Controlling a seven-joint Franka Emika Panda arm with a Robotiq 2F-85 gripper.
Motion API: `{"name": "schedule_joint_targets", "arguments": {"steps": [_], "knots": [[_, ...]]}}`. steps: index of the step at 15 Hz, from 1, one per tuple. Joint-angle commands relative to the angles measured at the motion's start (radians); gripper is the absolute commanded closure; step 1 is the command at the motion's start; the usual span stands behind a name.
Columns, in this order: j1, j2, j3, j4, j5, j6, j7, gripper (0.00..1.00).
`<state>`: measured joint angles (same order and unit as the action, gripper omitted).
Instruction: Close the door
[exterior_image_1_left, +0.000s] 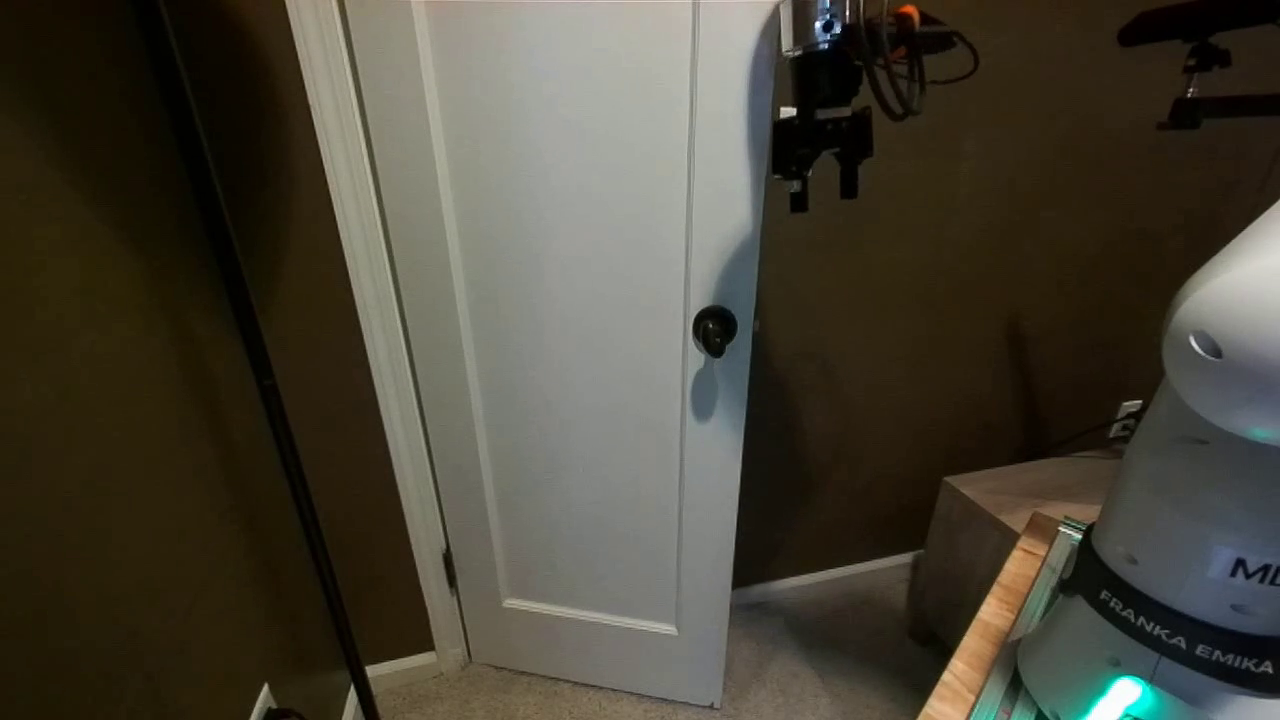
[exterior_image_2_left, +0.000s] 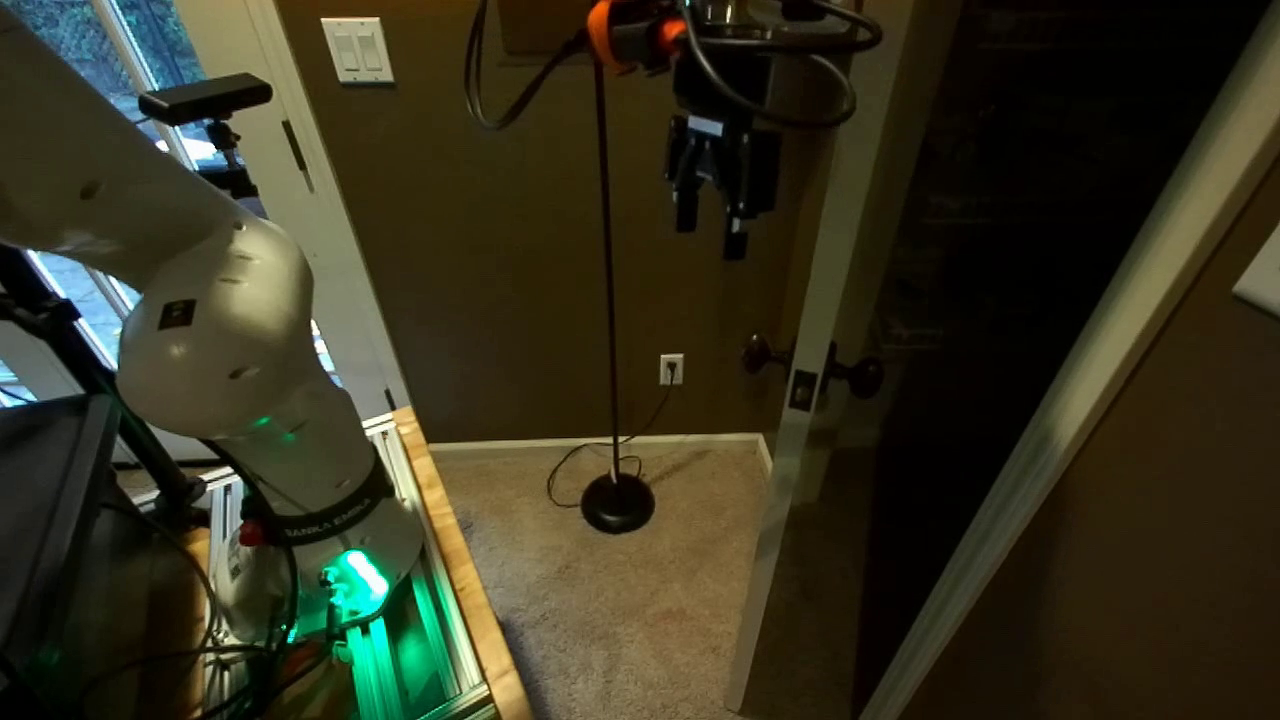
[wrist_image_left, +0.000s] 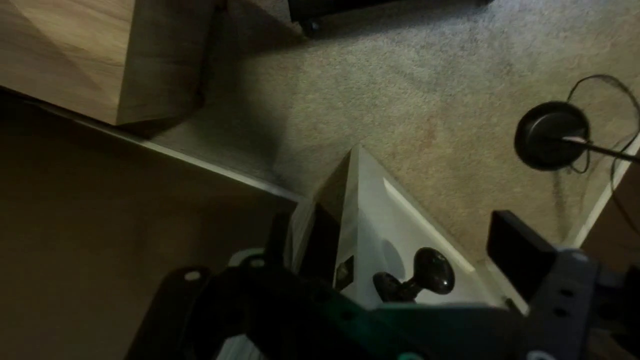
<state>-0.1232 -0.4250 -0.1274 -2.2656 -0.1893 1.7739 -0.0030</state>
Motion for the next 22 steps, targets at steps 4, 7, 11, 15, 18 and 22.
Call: {"name": "schedule_joint_targets", "arguments": {"steps": [4, 7, 11, 15, 18, 22], "knots": [[-0.063, -0.154, 0.119, -0.181, -0.153, 0.135, 0.341, 0.00], [-0.084, -0.168, 0.181, -0.208, -0.198, 0.167, 0.511, 0.00], [-0.079, -0.138, 0.197, -0.181, -0.196, 0.157, 0.585, 0.00], [-0.089, -0.137, 0.213, -0.184, -0.211, 0.160, 0.653, 0.00], [-0.091, -0.139, 0.243, -0.221, -0.260, 0.315, 0.731, 0.00], [-0.087, -0.105, 0.283, -0.243, -0.250, 0.544, 0.812, 0.25]]}}
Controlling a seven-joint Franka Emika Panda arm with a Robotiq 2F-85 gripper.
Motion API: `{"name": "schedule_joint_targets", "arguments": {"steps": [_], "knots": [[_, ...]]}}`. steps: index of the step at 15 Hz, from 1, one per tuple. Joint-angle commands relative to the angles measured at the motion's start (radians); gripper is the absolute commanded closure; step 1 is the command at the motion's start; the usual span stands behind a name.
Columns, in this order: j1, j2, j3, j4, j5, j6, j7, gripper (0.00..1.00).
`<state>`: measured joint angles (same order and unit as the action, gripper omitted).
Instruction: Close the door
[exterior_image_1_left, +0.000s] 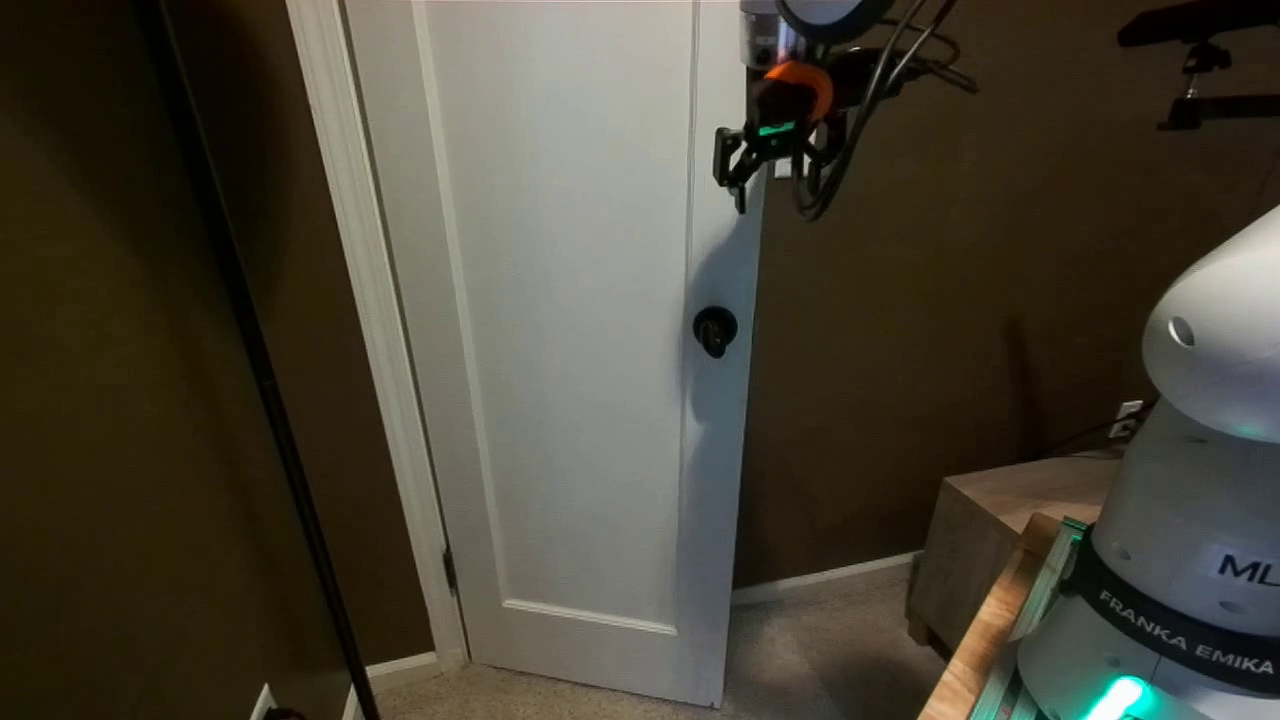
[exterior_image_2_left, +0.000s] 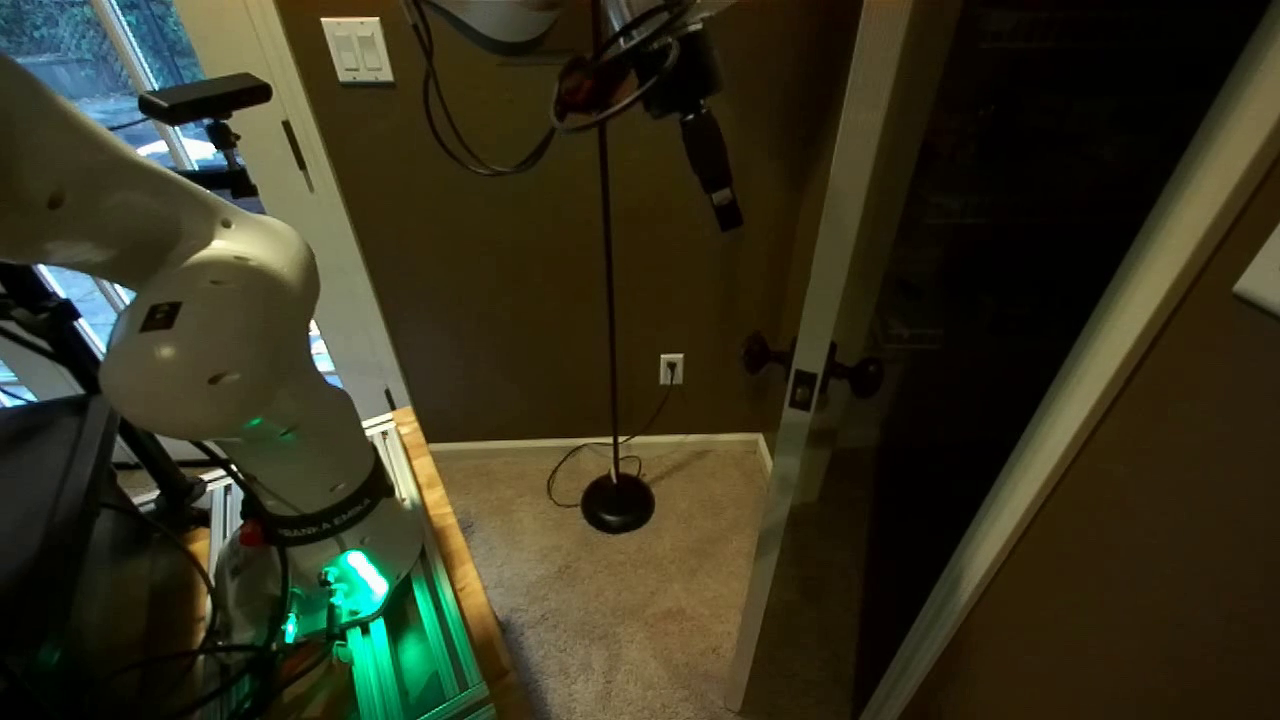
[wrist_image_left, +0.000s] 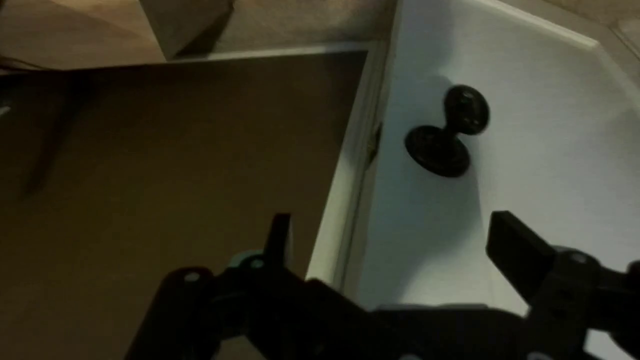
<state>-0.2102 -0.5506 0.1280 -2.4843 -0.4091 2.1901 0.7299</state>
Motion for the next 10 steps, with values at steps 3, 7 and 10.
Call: {"name": "schedule_joint_targets", "arguments": {"steps": [3, 7, 10], "knots": [[-0.036, 0.057, 0.072, -0.025, -0.078, 0.203, 0.170, 0.41], [-0.088, 0.098, 0.104, -0.026, -0.200, 0.290, 0.294, 0.69], [-0.120, 0.131, 0.103, -0.012, -0.321, 0.323, 0.392, 0.90]]}}
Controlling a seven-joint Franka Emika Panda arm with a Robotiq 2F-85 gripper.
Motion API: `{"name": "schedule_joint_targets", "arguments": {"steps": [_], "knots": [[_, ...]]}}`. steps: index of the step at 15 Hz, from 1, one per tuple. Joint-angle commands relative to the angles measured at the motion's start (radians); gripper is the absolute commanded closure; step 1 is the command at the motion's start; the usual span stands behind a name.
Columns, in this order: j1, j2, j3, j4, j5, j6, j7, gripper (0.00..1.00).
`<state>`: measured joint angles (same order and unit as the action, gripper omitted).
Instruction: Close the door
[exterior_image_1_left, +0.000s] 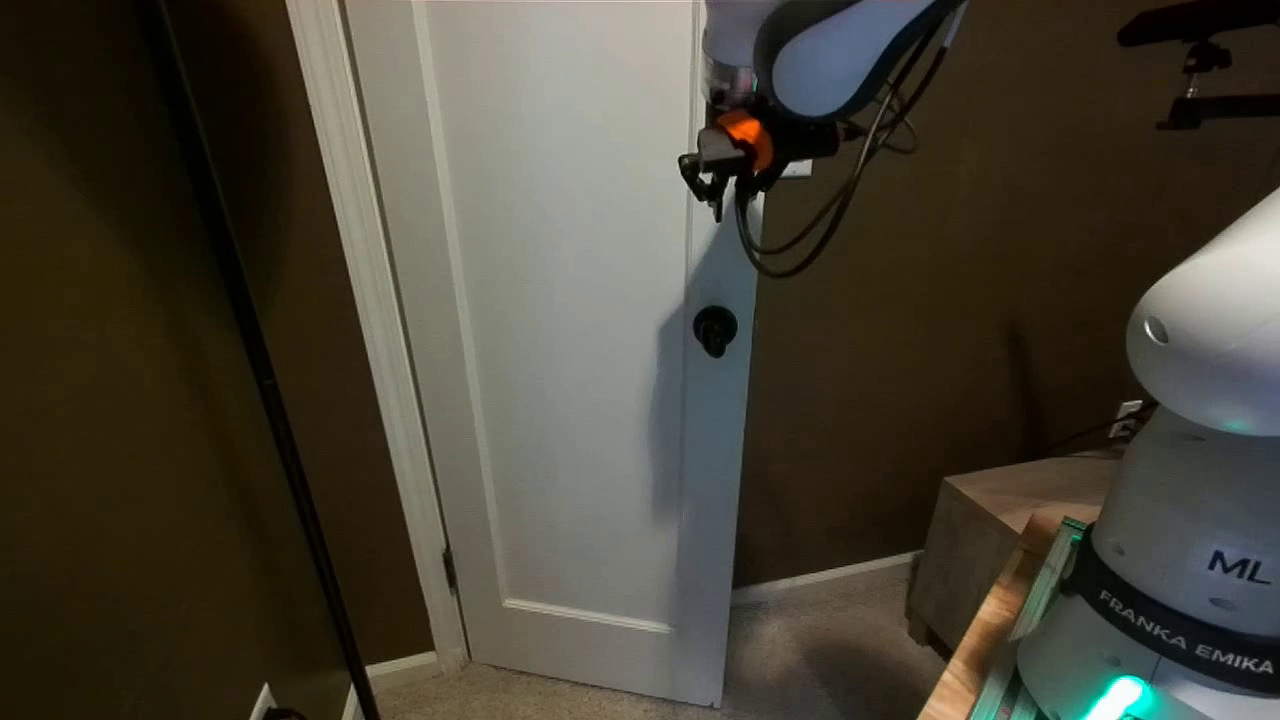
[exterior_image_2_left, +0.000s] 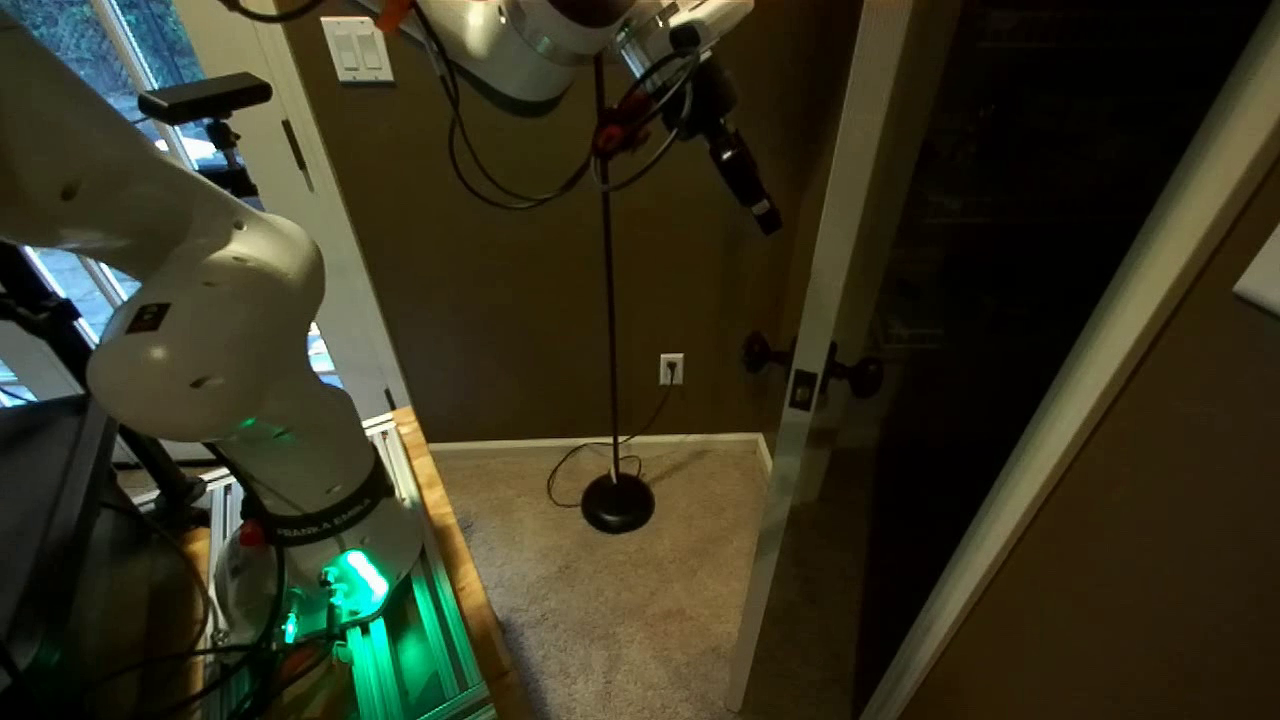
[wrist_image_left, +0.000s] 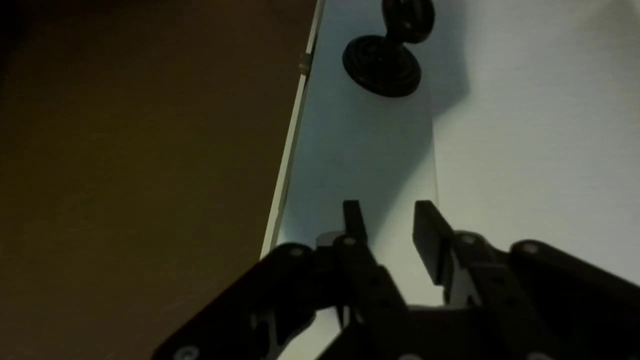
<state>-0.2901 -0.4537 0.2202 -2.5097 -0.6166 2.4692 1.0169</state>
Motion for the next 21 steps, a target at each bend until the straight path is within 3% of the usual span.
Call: {"name": "schedule_joint_targets", "arguments": {"steps": [1, 7, 8, 12, 18, 19, 21], "knots": [[-0.041, 0.046, 0.002, 0.017, -0.151, 0.061, 0.129, 0.96], [-0.034, 0.107, -0.053, 0.043, -0.410, 0.159, 0.294, 1.00], [-0.086, 0.109, -0.013, 0.047, -0.428, 0.166, 0.309, 1.00], [-0.127, 0.151, -0.018, 0.085, -0.539, 0.174, 0.381, 1.00], [-0.192, 0.273, -0.022, 0.184, -0.798, 0.241, 0.491, 1.00], [-0.168, 0.207, -0.026, 0.125, -0.705, 0.209, 0.428, 0.99], [-0.180, 0.244, -0.026, 0.153, -0.748, 0.215, 0.449, 0.99]]}}
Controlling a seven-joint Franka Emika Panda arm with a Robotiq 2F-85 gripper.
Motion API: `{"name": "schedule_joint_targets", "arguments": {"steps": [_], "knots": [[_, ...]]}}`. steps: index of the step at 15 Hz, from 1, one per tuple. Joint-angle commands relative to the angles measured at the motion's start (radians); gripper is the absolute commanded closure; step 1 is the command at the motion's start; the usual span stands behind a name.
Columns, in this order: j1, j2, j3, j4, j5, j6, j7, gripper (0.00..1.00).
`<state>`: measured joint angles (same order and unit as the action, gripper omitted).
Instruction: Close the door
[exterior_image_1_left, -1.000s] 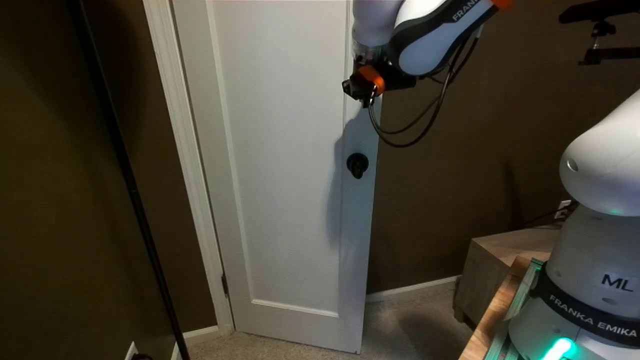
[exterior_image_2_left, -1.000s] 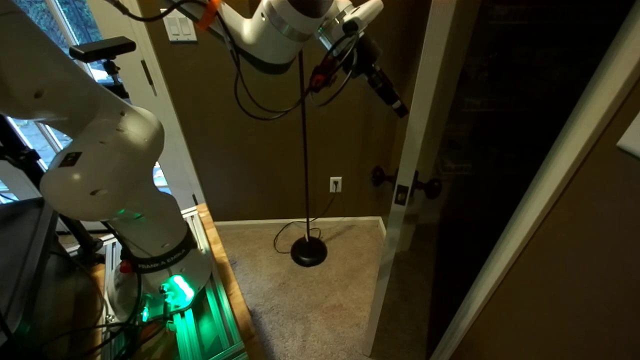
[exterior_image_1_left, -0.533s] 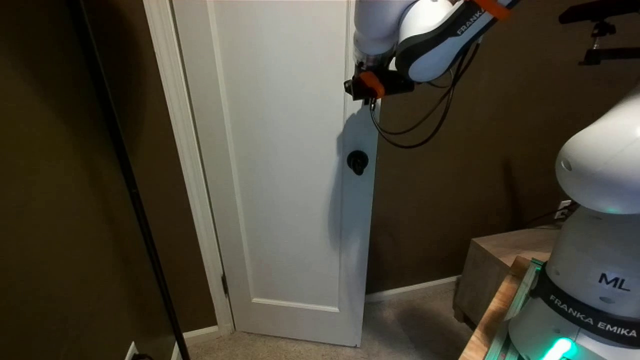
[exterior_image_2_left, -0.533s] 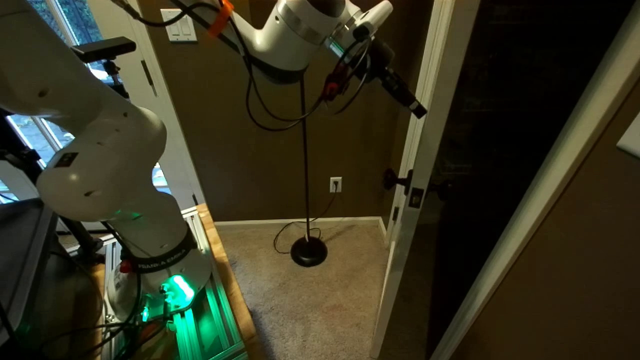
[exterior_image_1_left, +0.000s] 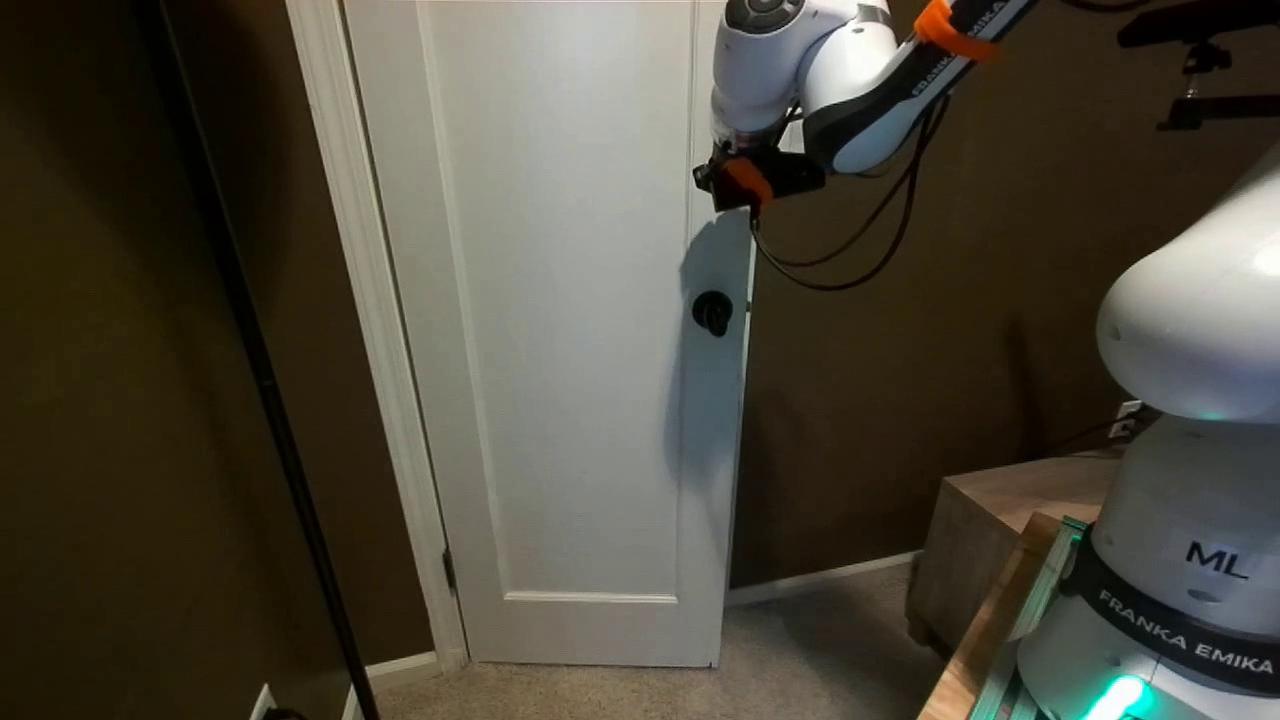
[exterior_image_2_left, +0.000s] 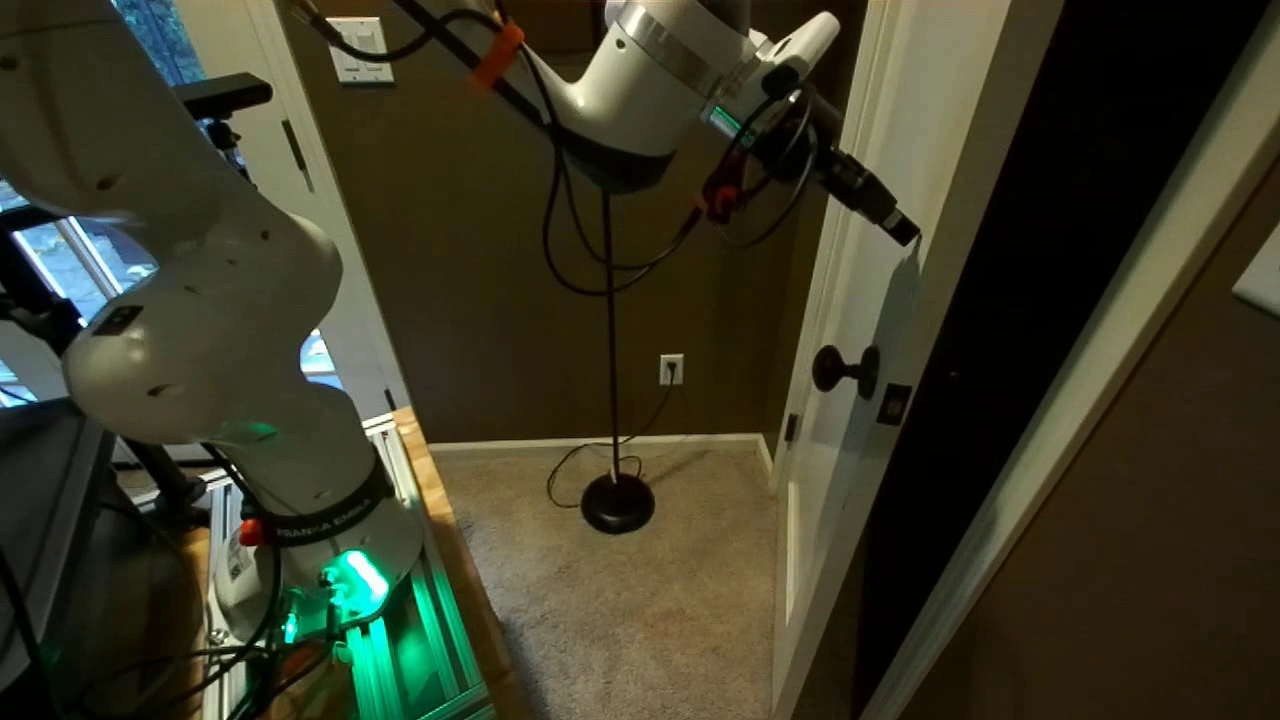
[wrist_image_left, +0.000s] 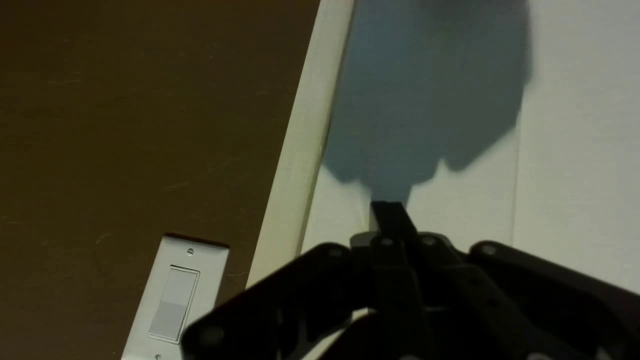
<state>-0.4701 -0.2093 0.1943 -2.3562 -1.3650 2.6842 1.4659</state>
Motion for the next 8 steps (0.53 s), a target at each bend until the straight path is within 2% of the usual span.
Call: {"name": "schedule_joint_targets", "arguments": {"steps": [1, 5, 8], "knots": [[-0.001, 0.011, 0.000, 0.008, -0.002, 0.001, 0.000, 0.99], [-0.001, 0.020, 0.001, 0.017, -0.004, 0.003, 0.000, 1.00], [-0.019, 0.083, 0.006, 0.071, -0.145, 0.008, 0.087, 1.00]]}}
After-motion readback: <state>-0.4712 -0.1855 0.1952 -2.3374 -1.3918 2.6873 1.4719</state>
